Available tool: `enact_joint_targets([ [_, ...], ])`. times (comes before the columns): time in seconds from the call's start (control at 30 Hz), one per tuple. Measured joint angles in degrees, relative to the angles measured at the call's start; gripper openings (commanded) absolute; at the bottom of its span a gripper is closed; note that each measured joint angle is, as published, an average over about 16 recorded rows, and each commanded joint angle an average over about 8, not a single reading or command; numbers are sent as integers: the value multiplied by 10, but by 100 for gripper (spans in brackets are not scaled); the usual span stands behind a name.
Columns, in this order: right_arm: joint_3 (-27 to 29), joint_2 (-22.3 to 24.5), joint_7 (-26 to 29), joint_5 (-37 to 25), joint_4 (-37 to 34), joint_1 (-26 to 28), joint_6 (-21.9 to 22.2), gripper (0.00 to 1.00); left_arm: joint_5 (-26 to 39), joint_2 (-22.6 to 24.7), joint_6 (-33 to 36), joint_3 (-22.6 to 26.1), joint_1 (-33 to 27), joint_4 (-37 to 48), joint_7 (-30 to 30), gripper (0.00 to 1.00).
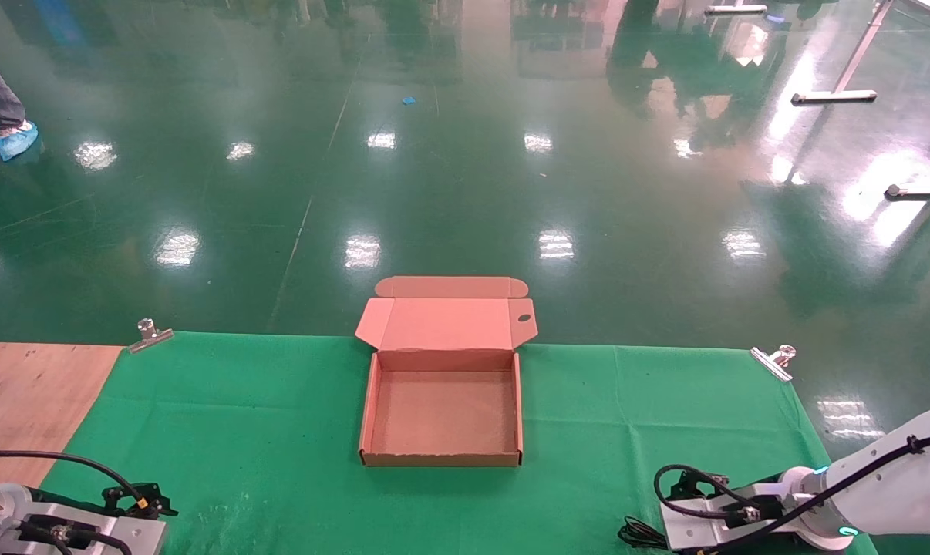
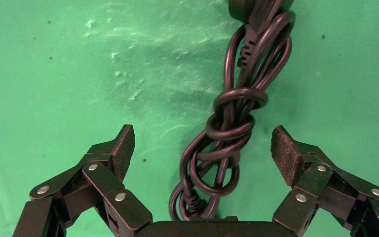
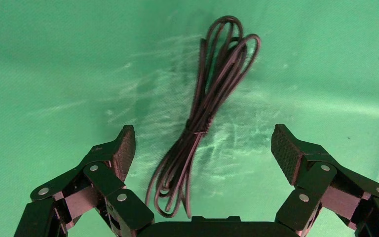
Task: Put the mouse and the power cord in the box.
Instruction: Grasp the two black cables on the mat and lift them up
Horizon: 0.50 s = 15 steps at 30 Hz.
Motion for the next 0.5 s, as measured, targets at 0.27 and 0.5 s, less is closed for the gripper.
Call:
enact_joint_targets([
  [0.27,0,-17,-23,1,-40,12,8,0,-3,3,2,-2,-9,28,22,0],
  [0.5,-1,-27,-37,-2,-61,19,12,0,-7,5,6,-4,-15,48,39,0],
])
